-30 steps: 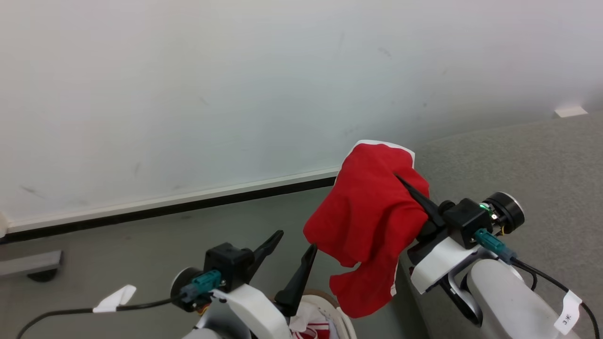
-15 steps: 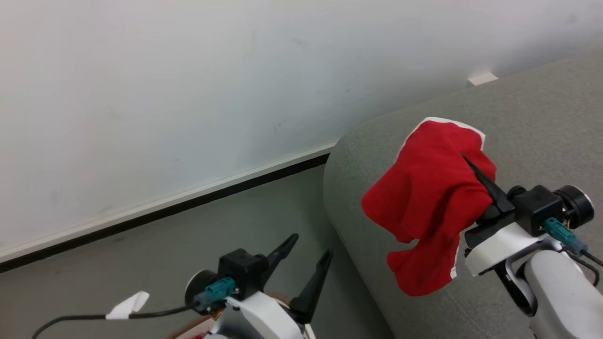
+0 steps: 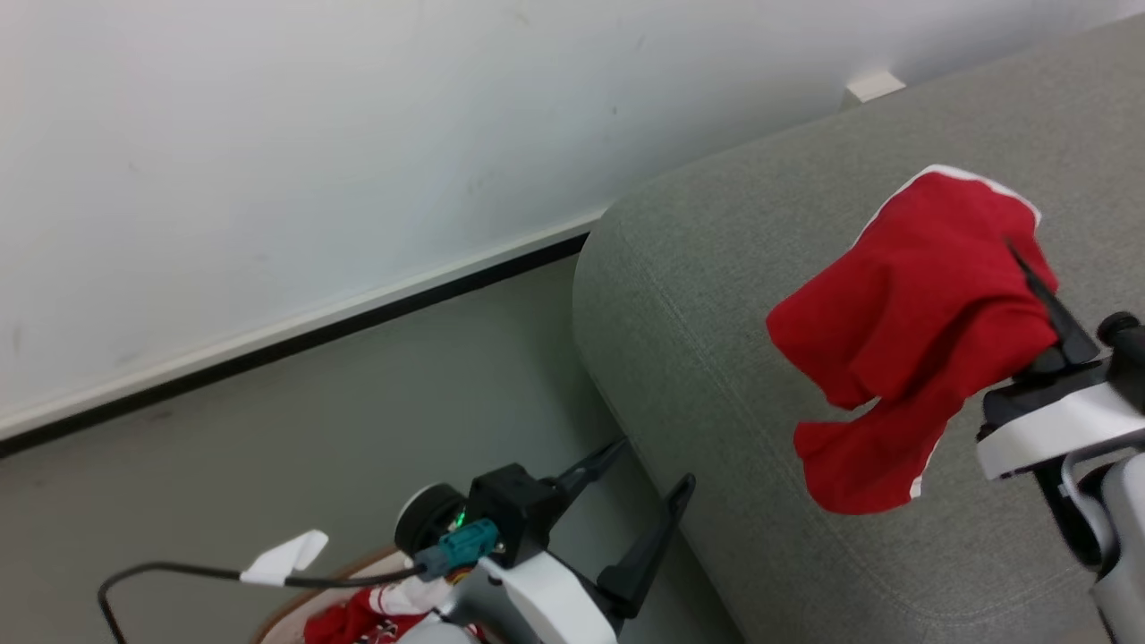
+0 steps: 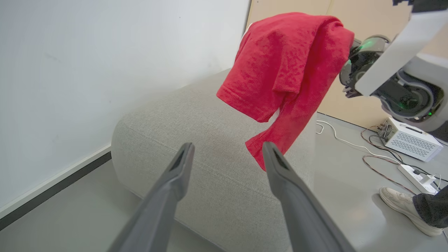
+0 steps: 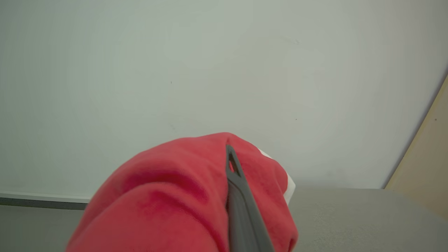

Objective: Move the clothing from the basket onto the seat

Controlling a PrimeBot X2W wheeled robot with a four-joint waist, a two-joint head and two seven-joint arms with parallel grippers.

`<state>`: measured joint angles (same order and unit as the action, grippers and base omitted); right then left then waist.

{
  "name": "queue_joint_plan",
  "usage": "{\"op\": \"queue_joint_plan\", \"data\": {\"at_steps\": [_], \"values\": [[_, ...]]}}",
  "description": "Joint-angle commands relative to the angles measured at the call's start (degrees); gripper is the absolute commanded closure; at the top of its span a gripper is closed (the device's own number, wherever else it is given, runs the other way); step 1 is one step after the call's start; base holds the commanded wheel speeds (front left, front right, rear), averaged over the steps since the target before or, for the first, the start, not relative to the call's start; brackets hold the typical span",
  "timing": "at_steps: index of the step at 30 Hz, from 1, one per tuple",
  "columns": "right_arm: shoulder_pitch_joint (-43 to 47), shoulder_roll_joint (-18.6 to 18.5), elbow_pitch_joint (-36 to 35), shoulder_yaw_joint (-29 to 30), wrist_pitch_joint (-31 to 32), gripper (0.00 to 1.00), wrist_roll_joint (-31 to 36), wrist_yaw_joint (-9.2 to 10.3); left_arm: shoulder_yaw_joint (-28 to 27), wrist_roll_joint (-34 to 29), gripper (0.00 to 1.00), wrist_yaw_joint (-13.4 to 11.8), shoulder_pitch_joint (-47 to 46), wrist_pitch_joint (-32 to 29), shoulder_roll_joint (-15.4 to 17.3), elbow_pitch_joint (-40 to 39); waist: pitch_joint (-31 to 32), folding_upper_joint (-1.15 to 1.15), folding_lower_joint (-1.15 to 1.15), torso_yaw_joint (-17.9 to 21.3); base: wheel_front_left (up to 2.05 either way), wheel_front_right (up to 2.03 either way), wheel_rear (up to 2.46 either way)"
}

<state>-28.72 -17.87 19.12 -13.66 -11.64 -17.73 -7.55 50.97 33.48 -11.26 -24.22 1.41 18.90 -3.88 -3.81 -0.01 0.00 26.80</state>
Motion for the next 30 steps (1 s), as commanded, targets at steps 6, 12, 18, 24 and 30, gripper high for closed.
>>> {"op": "queue_joint_plan", "data": {"at_steps": [6, 12, 18, 24, 30], "values": [[-5.9, -1.2, -1.9, 9.9, 1.0, 1.00, -0.3, 0.13, 0.4, -3.3, 0.00, 2.1, -7.5, -3.5, 1.9, -2.6, -13.3, 0.01, 0.00, -5.1, 0.00, 0.00, 0.00], [-14.8, -4.4, -1.6, 21.1, 4.1, 1.00, 2.2, 0.12, 0.2, -6.4, 0.00, 4.8, -16.3, -6.1, 2.3, -4.6, -26.0, 0.01, 0.00, -10.9, 0.00, 0.00, 0.00], [-25.4, -9.0, 3.5, 32.2, 7.7, 1.00, 5.8, 0.12, -0.4, -8.1, 0.00, 6.4, -22.6, -6.7, 2.1, -5.0, -35.5, 0.01, 0.00, -15.2, 0.00, 0.00, 0.00], [-30.3, -7.8, 14.0, 42.4, 6.8, 1.00, 12.0, 0.12, -0.8, -8.1, 0.00, 6.7, -23.6, -5.1, 1.6, -4.0, -39.0, 0.01, 0.00, -17.7, 0.00, 0.00, 0.00], [-29.4, -3.5, 24.4, 47.4, 2.6, 0.97, 16.6, 0.13, -1.1, -7.3, 0.00, 6.0, -21.8, -4.1, 2.3, -2.7, -38.8, 0.01, 0.00, -17.9, 0.00, 0.00, 0.00]]}}
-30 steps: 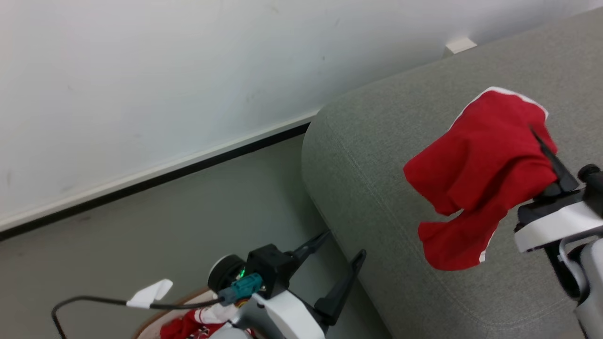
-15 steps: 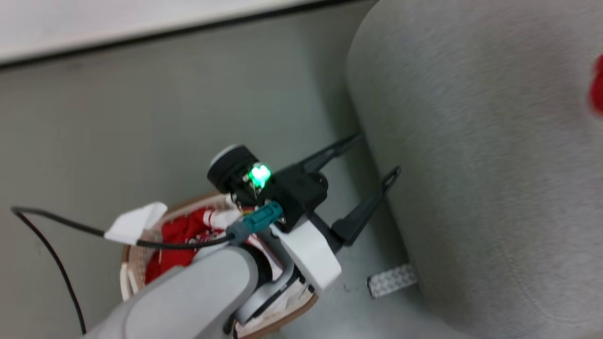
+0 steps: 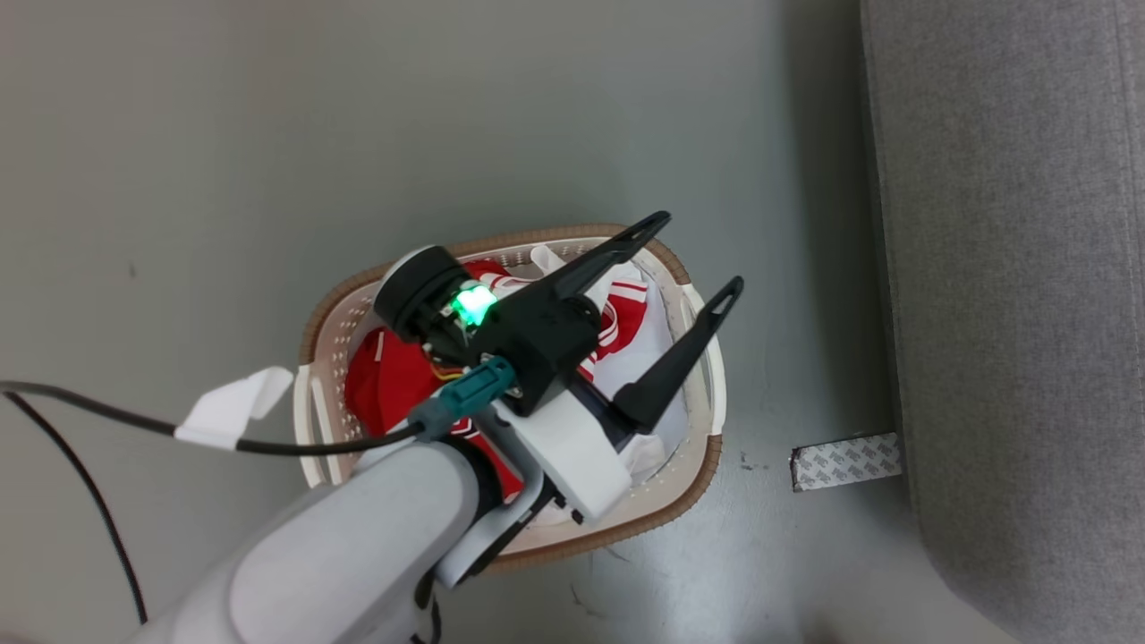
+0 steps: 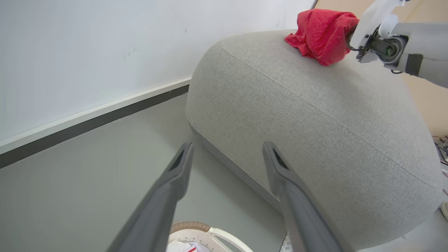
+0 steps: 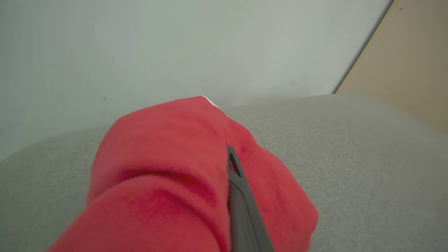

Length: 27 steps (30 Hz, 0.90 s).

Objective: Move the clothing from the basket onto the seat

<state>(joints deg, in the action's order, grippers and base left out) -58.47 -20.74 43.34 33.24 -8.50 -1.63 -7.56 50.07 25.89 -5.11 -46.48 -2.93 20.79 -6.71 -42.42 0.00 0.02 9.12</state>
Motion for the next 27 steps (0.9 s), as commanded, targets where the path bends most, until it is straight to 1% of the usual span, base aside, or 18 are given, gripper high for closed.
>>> {"op": "queue_joint_plan", "data": {"at_steps": [1, 3, 5, 7, 14, 15, 16, 19, 22, 23, 24, 27], "values": [[0.5, 0.2, 1.9, 0.6, -1.1, 0.72, 1.0, 0.14, -0.3, 0.4, 0.00, -0.3, 0.7, 0.4, 0.7, 0.2, 0.0, 0.00, -0.02, 0.0, 0.00, 0.00, 0.00], [1.0, 1.7, 4.5, -0.2, -2.2, 0.00, 1.9, 0.14, -0.6, 0.6, 0.00, -0.6, 1.4, 0.5, 1.3, 0.5, 0.9, 0.00, -0.02, 0.8, 0.00, 0.00, 0.00], [1.7, 2.6, 6.3, -0.9, -3.2, 0.00, 2.8, 0.13, -0.8, 1.1, 0.00, -0.8, 2.2, 0.6, 1.9, 0.8, 2.2, 0.00, -0.02, 1.7, 0.00, 0.00, 0.00], [2.8, 3.9, 7.3, -2.9, -4.2, 0.00, 3.2, 0.14, -1.0, 1.6, 0.00, -1.1, 3.0, 0.9, 2.3, 1.1, 4.0, 0.00, -0.02, 2.5, 0.00, 0.00, 0.00], [9.9, 6.5, 6.7, -9.6, -5.9, 0.00, 2.7, 0.14, -1.8, 3.8, 0.00, -2.5, 7.7, 3.2, 3.0, 2.9, 12.4, 0.00, -0.02, 4.7, 0.00, 0.00, 0.00], [9.9, 6.5, 6.7, -9.6, -5.9, 0.00, 2.7, 0.14, -1.8, 3.8, 0.00, -2.5, 7.7, 3.2, 3.0, 2.9, 12.4, 0.00, -0.02, 4.7, 0.00, 0.00, 0.00], [12.8, 7.2, 5.4, -11.5, -6.3, 0.00, 2.1, 0.14, -2.2, 4.8, 0.00, -3.1, 9.6, 4.2, 2.9, 3.5, 15.2, 0.00, -0.02, 5.0, 0.00, 0.00, 0.00], [17.5, 8.5, 2.9, -14.6, -6.4, 0.00, 0.5, 0.13, -2.7, 6.1, 0.00, -4.1, 12.7, 5.9, 3.1, 4.6, 19.3, 0.00, -0.02, 4.8, 0.00, 0.00, 0.00], [20.5, 9.1, 0.3, -16.5, -6.6, 0.00, -0.7, 0.13, -3.1, 6.7, 0.00, -4.9, 14.6, 7.2, 3.2, 5.3, 21.7, 0.00, -0.02, 4.5, 0.00, 0.00, 0.00], [22.1, 9.4, -1.1, -17.4, -6.6, 0.00, -1.1, 0.13, -3.4, 7.0, 0.00, -5.2, 15.6, 8.0, 3.2, 5.7, 23.0, 0.00, -0.02, 4.3, 0.00, 0.00, 0.00], [25.6, 10.4, -4.6, -18.7, -6.6, 0.00, -2.2, 0.14, -4.1, 7.7, 0.00, -6.1, 17.7, 10.0, 3.1, 6.7, 25.6, 0.00, -0.02, 3.6, 0.00, 0.00, 0.00], [31.0, 11.8, -9.9, -21.0, -6.6, 0.00, -3.5, 0.13, -5.3, 8.9, 0.00, -7.4, 21.0, 13.3, 2.8, 9.0, 29.3, 0.00, -0.02, 2.2, 0.00, 0.00, 0.00]]}}
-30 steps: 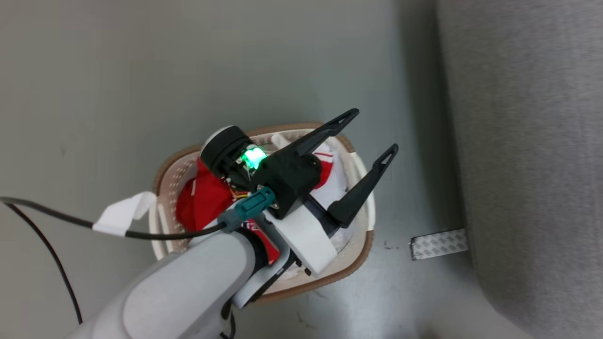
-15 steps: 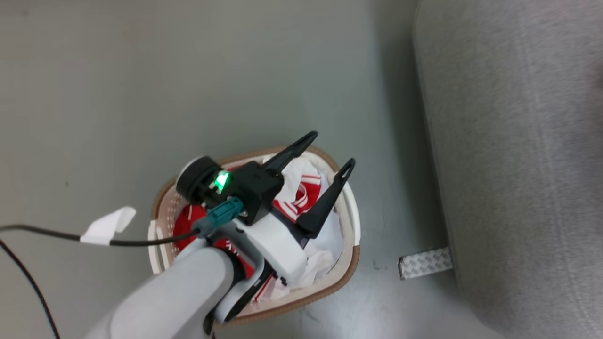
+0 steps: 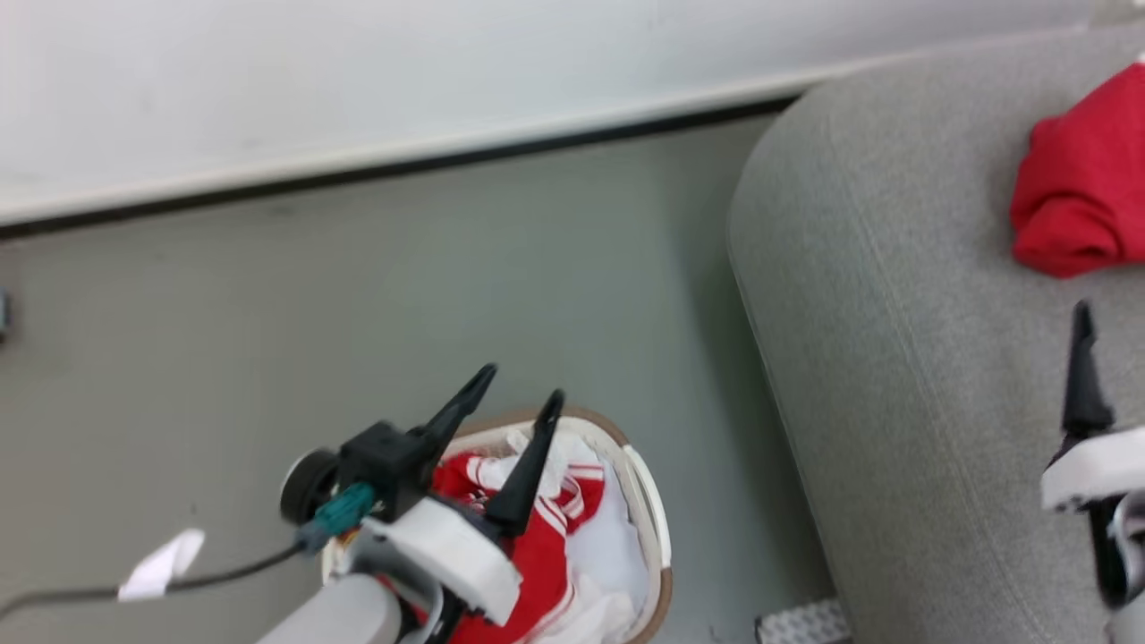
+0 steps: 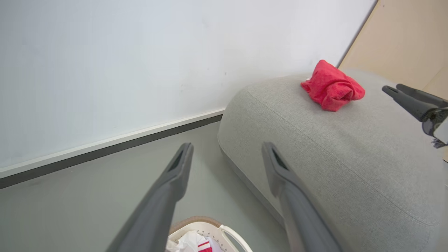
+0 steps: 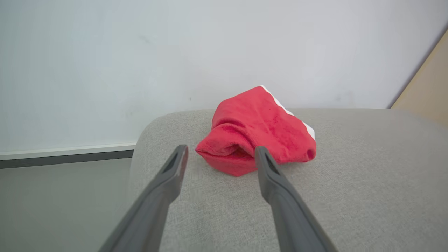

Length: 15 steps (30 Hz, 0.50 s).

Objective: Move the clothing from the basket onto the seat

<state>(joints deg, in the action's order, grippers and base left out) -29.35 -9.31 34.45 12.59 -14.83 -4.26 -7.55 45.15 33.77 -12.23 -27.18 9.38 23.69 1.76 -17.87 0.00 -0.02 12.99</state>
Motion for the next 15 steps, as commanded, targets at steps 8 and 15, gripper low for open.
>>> {"op": "queue_joint_plan", "data": {"at_steps": [8, 15], "values": [[13.8, 3.5, -12.4, -6.2, -0.2, 0.00, -3.6, 0.12, -5.4, 2.5, 0.00, -2.3, 10.1, 5.7, -2.0, 6.1, 12.3, 0.00, 0.02, -6.2, 0.00, 0.00, 0.00], [20.3, 5.2, -15.9, -8.4, -0.2, 0.00, -4.2, 0.12, -12.6, -1.7, 0.00, -1.5, 16.7, 5.8, -4.5, 7.5, 16.6, 0.00, 0.02, -9.2, 0.00, 0.00, 0.00]]}}
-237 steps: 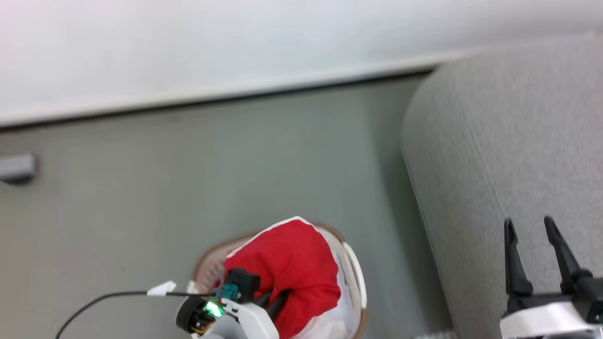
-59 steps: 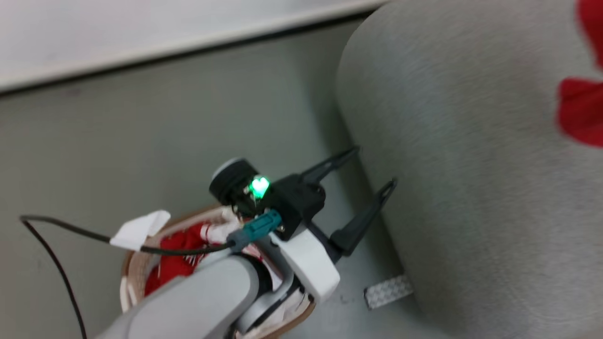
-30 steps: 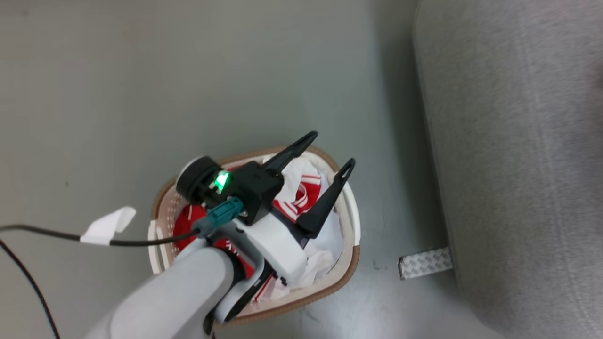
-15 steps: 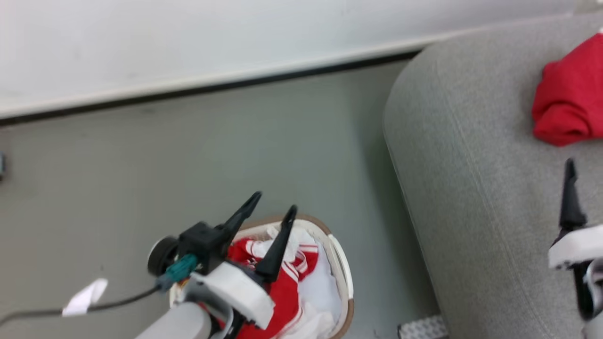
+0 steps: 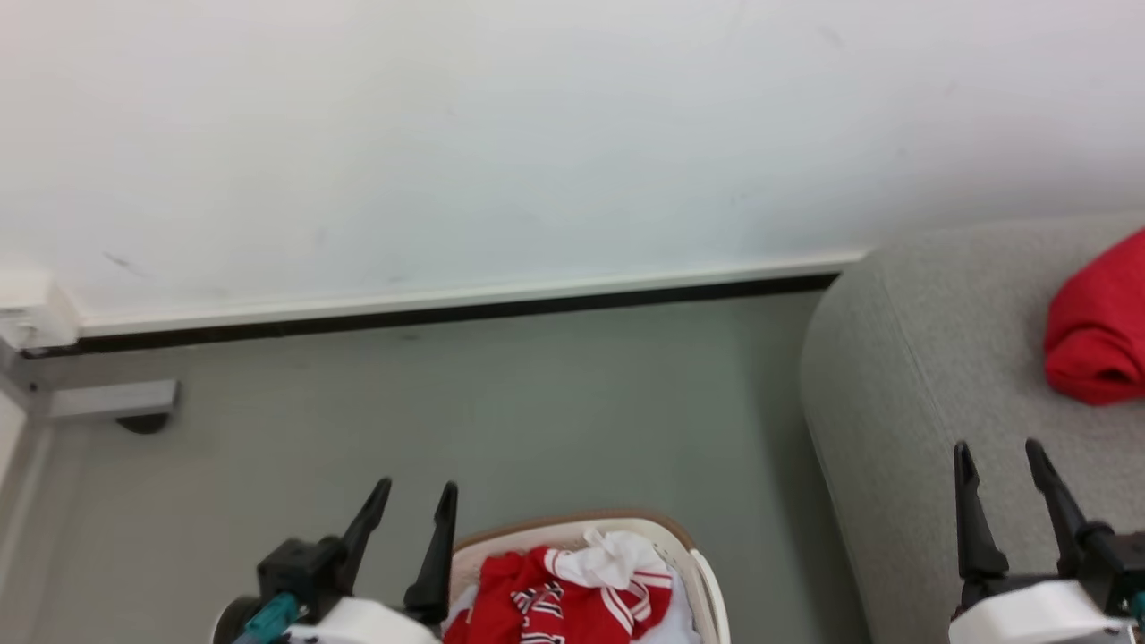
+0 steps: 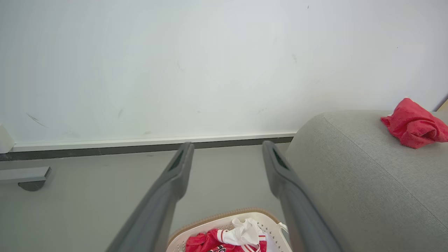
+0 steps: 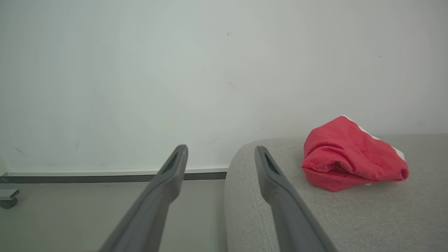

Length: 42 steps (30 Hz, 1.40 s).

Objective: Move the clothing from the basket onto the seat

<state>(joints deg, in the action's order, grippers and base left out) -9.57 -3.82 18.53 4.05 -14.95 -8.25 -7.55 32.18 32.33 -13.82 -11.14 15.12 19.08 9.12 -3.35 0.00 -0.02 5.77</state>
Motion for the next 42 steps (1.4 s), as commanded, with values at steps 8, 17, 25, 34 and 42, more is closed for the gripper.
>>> {"op": "queue_joint_plan", "data": {"at_steps": [8, 17, 25, 34, 42], "values": [[5.8, 0.8, -0.9, -2.4, -0.1, 0.00, 0.0, 0.12, -9.8, -7.3, 0.00, 3.9, 8.1, 0.0, -4.5, 0.3, 4.5, 0.00, 0.02, -3.6, 0.00, 0.00, 0.00], [9.0, 1.0, 0.2, -6.2, -0.1, 0.00, -3.0, 0.12, -18.0, -14.0, 0.00, 8.9, 13.2, 0.0, -9.3, 0.5, 6.5, 0.00, 0.02, -2.9, 0.00, 0.00, 0.00], [8.2, 1.0, 0.8, -6.7, -0.1, 0.00, -2.9, 0.12, -22.2, -18.1, 0.00, 12.4, 13.9, 0.0, -12.3, 0.7, 6.6, 0.00, 0.02, -2.6, 0.00, 0.00, 0.00], [7.9, 1.0, 1.1, -6.9, -0.1, 0.00, -3.3, 0.12, -24.9, -20.8, 0.00, 14.9, 14.2, 0.0, -14.3, 1.2, 6.5, 0.00, 0.02, -2.8, 0.00, 0.00, 0.00], [7.6, 1.0, 1.3, -7.3, -0.1, 0.00, -3.7, 0.12, -26.4, -22.3, 0.00, 16.2, 14.1, 0.0, -15.3, 1.7, 6.3, 0.00, 0.02, -2.5, 0.00, 0.00, 0.00]]}}
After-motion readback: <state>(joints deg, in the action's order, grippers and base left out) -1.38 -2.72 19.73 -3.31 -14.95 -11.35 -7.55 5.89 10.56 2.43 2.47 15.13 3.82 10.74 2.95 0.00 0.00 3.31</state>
